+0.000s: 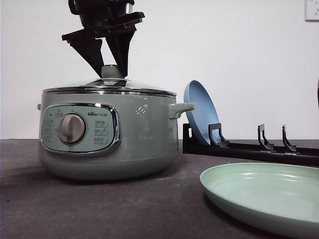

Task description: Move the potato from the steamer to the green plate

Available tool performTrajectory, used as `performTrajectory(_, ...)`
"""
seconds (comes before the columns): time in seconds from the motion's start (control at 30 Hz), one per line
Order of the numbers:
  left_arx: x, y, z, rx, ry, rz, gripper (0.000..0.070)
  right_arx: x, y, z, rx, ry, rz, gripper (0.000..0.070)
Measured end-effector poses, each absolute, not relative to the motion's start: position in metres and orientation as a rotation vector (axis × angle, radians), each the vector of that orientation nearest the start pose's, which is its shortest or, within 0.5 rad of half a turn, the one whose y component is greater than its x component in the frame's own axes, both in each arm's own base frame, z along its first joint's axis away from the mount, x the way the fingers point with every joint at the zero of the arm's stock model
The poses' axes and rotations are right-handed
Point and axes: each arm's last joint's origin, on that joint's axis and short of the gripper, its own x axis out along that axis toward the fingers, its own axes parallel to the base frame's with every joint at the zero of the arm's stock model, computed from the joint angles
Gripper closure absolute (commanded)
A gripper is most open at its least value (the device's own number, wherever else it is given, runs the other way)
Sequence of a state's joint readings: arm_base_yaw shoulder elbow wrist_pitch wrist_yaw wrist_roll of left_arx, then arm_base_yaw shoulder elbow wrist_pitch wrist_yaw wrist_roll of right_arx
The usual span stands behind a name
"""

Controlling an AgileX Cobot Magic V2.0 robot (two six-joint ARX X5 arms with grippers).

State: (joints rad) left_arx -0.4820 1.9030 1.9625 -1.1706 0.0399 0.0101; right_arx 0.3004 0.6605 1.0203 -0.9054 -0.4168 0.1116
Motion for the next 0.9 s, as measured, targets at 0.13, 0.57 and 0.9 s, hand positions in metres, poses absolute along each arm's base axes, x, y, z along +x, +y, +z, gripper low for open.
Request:
performTrajectory(0.13,0.345,-0.182,0.341,0.26,1.091,-0.476,0.07,0.092,0.041,0.359,0.136,0.595,0.667,0.0082)
performTrajectory(0.57,0.339,-0.178,0.363,0.257,1.081,-0.476,0.07,0.092,0.041,0.359,0.136,0.596,0.667,0.0082)
performTrajectory(0.9,0.331,-0.174,0.401,0.233,0.996,-0.484,0.07,0.092,0.041,0.359,0.137,0.596,0.667,0.0082)
